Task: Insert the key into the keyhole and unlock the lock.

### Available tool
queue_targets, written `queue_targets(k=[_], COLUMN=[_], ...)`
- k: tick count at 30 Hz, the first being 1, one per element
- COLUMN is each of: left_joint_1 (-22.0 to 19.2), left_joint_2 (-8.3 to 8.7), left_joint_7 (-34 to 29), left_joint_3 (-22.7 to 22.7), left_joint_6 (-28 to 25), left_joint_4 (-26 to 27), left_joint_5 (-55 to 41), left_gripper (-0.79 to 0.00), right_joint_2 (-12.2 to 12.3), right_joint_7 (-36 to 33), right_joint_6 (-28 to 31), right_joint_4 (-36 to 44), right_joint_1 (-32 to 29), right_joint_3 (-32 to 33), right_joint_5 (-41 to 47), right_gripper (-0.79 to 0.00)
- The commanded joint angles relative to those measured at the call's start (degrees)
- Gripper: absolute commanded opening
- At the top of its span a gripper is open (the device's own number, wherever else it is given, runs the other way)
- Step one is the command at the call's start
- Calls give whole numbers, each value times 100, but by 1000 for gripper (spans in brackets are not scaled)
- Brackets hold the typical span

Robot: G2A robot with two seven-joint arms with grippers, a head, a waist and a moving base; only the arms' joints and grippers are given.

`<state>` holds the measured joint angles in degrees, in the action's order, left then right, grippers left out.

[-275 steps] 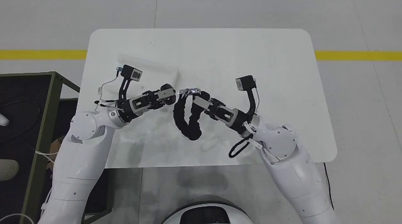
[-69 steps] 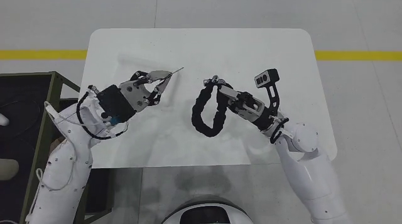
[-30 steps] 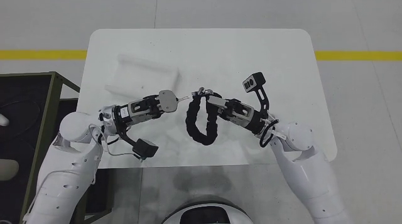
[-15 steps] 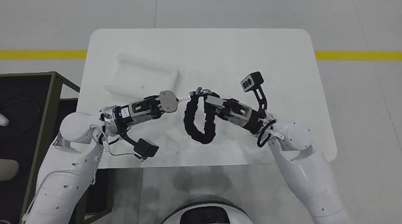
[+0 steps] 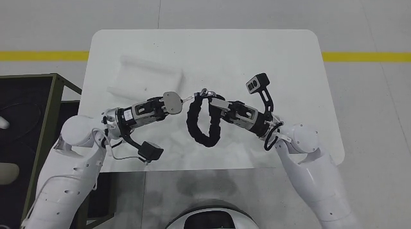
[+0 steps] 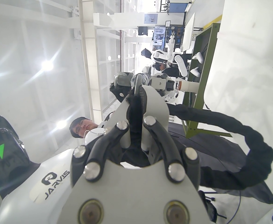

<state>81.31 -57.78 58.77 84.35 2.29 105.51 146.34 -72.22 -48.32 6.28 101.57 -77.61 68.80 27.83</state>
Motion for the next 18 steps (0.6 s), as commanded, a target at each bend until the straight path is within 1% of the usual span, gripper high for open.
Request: queue_targets(k=[1, 11, 18], left_joint_1=[8, 8, 23], left_joint_2=[8, 51, 91], left_joint_7=[28, 212, 476], left_joint_3=[3, 43, 58], left_joint_6=[-12, -83, -116], left_joint_4=[20, 73, 113], left_joint_5=[-17, -132, -153], left_gripper=[-785, -785, -785], right_joint_2=[6, 41, 66], right_joint_7=[-66, -347, -592], right_joint_6=[-9, -61, -111], right_joint_4=[9, -37, -112], right_joint_1=[0, 71, 173], right_joint_3=[-1, 15, 46], right_joint_5=[45, 134, 236], right_gripper=[-785, -785, -785])
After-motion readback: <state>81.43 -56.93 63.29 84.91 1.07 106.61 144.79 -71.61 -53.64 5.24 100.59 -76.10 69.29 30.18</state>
